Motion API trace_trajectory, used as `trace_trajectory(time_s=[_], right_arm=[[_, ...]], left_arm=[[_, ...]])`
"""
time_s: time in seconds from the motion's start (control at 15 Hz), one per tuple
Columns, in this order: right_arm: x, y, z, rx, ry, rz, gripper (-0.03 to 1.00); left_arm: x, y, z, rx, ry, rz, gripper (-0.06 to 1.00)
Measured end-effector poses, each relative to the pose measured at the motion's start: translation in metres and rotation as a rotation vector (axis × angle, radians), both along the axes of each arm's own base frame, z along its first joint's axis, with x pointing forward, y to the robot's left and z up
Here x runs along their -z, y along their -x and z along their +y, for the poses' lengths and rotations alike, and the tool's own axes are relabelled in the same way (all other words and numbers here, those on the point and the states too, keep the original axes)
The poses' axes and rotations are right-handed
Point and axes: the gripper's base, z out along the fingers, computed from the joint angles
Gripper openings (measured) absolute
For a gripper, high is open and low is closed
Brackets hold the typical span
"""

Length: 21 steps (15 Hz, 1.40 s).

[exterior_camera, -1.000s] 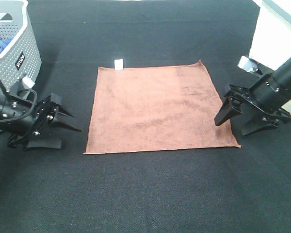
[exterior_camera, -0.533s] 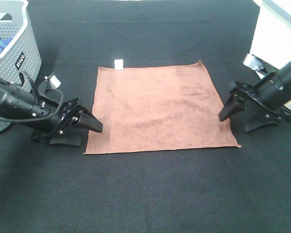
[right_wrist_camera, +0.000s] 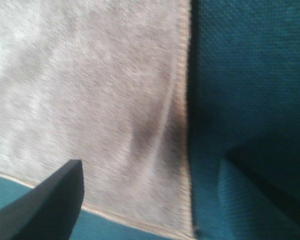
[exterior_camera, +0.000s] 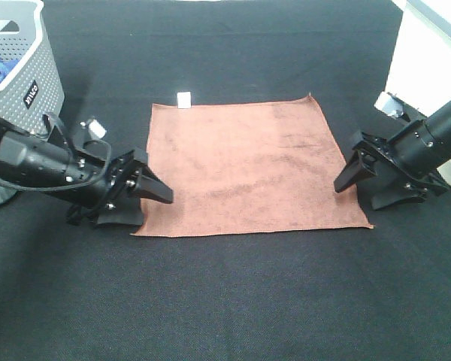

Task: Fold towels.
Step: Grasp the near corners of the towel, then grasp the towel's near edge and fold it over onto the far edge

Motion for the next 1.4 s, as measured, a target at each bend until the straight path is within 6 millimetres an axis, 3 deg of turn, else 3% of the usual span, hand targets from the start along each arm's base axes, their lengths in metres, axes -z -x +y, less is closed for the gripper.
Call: trace_trajectory(time_s=[0.13, 0.27, 0.47, 0.53, 0.67, 0.73, 0.8, 0.87, 0.93, 1.2, 1.4], right_arm=[[0.002, -0.001, 0.011, -0.032, -0.004, -0.005, 0.72], [0.003, -0.002, 0.04, -0.087, 0.006, -0.036, 0.72], [0.005, -0.003, 0.042, -0.061, 0.006, -0.034, 0.63], [0.006, -0.003, 0.042, -0.056, 0.009, -0.033, 0.58], [0.008, -0.005, 0.041, -0.021, 0.018, -0.029, 0.4], [0.011, -0.005, 0.04, -0.011, 0.023, -0.027, 0.27], [0.011, -0.006, 0.04, -0.001, 0.027, -0.029, 0.13], [0.011, -0.006, 0.04, -0.001, 0.027, -0.029, 0.13], [0.013, -0.006, 0.04, 0.006, 0.025, -0.025, 0.0], [0.006, -0.004, 0.041, 0.023, 0.009, -0.009, 0.0], [-0.005, 0.007, 0.043, 0.013, -0.022, 0.033, 0.0]], left_arm=[[0.001, 0.001, -0.004, -0.009, -0.004, 0.001, 0.68], [0.002, -0.002, -0.007, -0.009, 0.012, -0.006, 0.68], [0.005, -0.009, -0.014, 0.009, 0.046, -0.008, 0.66], [0.006, -0.009, -0.015, 0.01, 0.044, -0.007, 0.61], [0.013, -0.009, -0.013, 0.003, 0.015, 0.002, 0.28], [0.014, -0.009, -0.013, 0.005, 0.009, 0.002, 0.11], [0.014, -0.009, -0.013, 0.005, 0.009, 0.002, 0.03], [0.014, -0.009, -0.013, 0.005, 0.009, 0.002, 0.03], [0.014, -0.009, -0.013, 0.005, 0.009, 0.002, 0.0], [0.012, -0.005, -0.013, 0.042, 0.007, 0.025, 0.0], [-0.014, 0.001, -0.01, 0.116, -0.049, 0.02, 0.0]])
